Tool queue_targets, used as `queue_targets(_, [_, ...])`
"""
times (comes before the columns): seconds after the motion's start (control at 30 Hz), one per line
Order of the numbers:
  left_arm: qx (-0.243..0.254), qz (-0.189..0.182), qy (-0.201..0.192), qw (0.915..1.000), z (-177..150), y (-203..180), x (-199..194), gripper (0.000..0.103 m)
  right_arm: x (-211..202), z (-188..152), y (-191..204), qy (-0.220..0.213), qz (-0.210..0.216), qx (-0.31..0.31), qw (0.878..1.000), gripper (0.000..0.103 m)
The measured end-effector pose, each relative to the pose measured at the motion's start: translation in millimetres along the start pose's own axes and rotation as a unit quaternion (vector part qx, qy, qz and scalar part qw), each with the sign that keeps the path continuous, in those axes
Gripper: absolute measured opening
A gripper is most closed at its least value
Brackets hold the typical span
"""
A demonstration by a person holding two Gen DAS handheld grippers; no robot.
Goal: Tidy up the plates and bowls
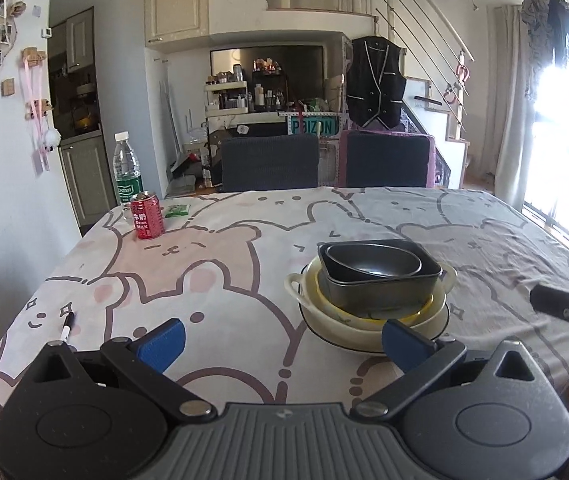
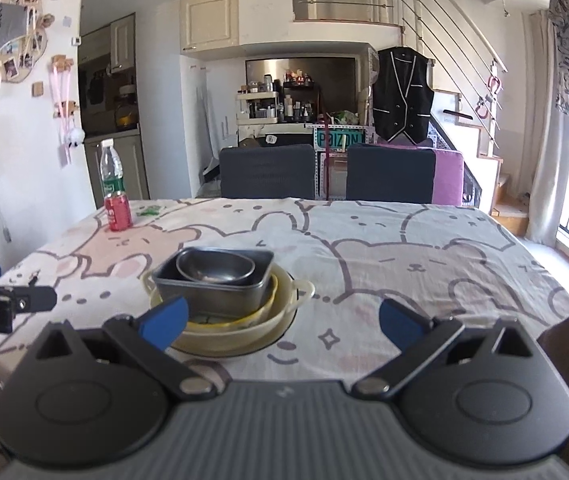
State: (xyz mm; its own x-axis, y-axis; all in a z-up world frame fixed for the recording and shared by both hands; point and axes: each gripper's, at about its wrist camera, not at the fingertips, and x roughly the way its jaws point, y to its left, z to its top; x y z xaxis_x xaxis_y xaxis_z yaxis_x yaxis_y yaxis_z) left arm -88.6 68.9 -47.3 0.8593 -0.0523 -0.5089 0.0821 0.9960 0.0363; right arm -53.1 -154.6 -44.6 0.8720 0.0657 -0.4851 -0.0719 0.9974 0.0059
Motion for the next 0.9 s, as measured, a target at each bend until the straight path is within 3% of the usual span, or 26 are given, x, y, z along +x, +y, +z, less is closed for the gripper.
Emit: queue_targets(0.9, [0.009, -0.002, -0.011, 0.9999, -4.0, -3.6, -3.8, 0.103, 1.8, -6.1, 2.8, -0.003, -0.001, -0.009, 1.000, 0.103])
